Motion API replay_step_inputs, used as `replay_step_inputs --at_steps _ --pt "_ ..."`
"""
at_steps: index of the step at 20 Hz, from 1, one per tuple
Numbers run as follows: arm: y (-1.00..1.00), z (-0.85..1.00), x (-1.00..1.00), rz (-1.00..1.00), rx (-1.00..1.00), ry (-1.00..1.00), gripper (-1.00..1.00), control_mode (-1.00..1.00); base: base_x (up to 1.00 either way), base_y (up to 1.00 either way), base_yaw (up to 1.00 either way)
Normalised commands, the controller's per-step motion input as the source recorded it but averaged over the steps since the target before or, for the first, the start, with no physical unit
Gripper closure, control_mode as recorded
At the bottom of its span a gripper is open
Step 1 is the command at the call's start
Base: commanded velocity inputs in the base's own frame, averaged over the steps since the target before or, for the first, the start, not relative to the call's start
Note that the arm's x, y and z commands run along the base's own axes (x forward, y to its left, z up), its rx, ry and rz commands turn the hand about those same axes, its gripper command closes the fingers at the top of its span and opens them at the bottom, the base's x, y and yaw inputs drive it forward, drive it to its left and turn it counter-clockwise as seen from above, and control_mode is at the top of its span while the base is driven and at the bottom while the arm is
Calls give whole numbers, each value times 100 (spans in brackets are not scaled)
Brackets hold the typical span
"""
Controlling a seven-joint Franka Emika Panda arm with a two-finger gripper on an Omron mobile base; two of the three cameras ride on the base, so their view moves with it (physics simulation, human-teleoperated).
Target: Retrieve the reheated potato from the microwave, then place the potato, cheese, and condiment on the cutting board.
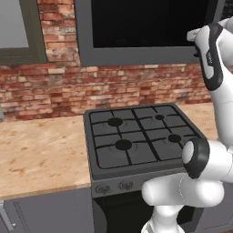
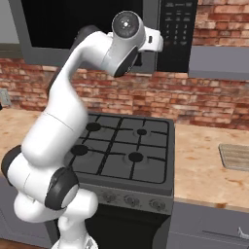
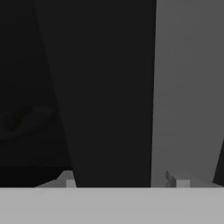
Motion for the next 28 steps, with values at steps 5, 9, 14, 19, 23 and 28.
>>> replay_step_inputs --at_steps 5,9,14,19,23,28 --pt "0 18 -59 3 0 0 100 -100 0 0 0" --pt "0 27 -60 1 0 0 100 -100 0 0 0" --pt "0 33 -60 0 0 0 100 -100 0 0 0" --pt "0 31 -63 0 0 0 100 -100 0 0 0" --pt "0 25 -69 0 0 0 100 -100 0 0 0" --pt "0 22 -75 -1 0 0 100 -100 0 0 0"
